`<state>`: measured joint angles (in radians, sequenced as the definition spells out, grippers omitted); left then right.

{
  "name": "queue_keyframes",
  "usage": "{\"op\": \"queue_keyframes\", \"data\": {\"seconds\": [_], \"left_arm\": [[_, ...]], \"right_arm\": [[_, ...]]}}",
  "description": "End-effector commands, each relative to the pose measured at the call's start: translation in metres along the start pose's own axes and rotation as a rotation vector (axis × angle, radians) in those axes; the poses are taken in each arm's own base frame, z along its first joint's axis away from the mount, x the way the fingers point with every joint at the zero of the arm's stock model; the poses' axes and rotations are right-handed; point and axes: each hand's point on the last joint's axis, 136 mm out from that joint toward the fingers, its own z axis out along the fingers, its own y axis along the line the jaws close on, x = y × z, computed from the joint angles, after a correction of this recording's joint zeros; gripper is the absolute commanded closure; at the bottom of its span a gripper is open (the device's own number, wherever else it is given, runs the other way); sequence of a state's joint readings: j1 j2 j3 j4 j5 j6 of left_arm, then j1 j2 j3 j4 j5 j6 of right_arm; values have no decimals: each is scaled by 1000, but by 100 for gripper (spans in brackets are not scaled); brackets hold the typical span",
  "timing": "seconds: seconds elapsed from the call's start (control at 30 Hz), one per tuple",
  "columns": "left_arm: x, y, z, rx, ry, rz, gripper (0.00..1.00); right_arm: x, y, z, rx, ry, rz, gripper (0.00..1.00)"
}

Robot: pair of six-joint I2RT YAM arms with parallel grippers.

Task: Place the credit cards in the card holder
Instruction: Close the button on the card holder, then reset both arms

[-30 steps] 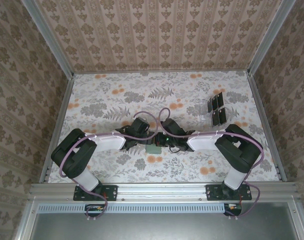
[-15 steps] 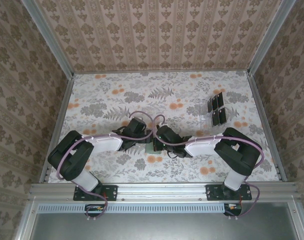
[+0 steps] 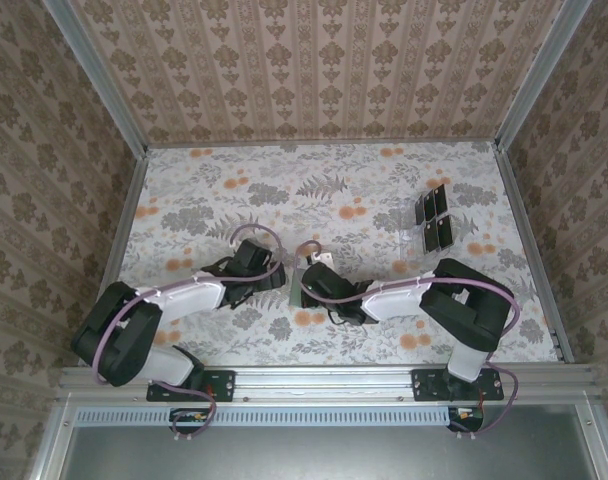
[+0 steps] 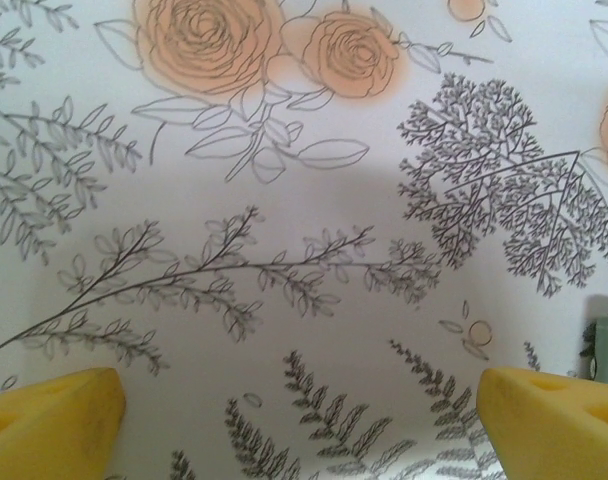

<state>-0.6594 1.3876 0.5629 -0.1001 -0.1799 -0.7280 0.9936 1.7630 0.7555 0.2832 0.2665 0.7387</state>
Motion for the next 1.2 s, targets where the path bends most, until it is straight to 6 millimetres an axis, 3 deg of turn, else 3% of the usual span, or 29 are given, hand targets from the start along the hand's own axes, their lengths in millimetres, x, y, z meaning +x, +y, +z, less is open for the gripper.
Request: {"op": "queue_keyframes", "data": {"seconds": [0.0,0.1,0.2,0.37,0.5,0.63,0.9,1.03,1.17], "left_arm": [[9,12,-4,-30,25,-19,0],[10,12,-6,-27,26,-7,0],[10,11,-7,-17,28,7,0],[11,12,-7,-17,27,10,0],[10,13,-10,-18,19,13,0],[9,14,-13,-11,6,13,0],[3,4,-21,51,-36,40,0],[-19,3,-38,27,-108,106,0],[-55,6,-66,-9,-234,167,0]], "right_arm": [[124,-79,-6,241,412,-99,100],[104,-61,-7,212,381,-106,90],[71,-36,-7,170,332,-126,72],[-6,10,-18,58,210,-114,46],[-54,21,-37,1,121,-78,38],[-67,9,-54,13,97,-70,35],[-75,-39,-85,44,36,46,31],[-94,-58,-114,52,-32,82,26],[-122,-88,-150,101,-132,120,15]]}}
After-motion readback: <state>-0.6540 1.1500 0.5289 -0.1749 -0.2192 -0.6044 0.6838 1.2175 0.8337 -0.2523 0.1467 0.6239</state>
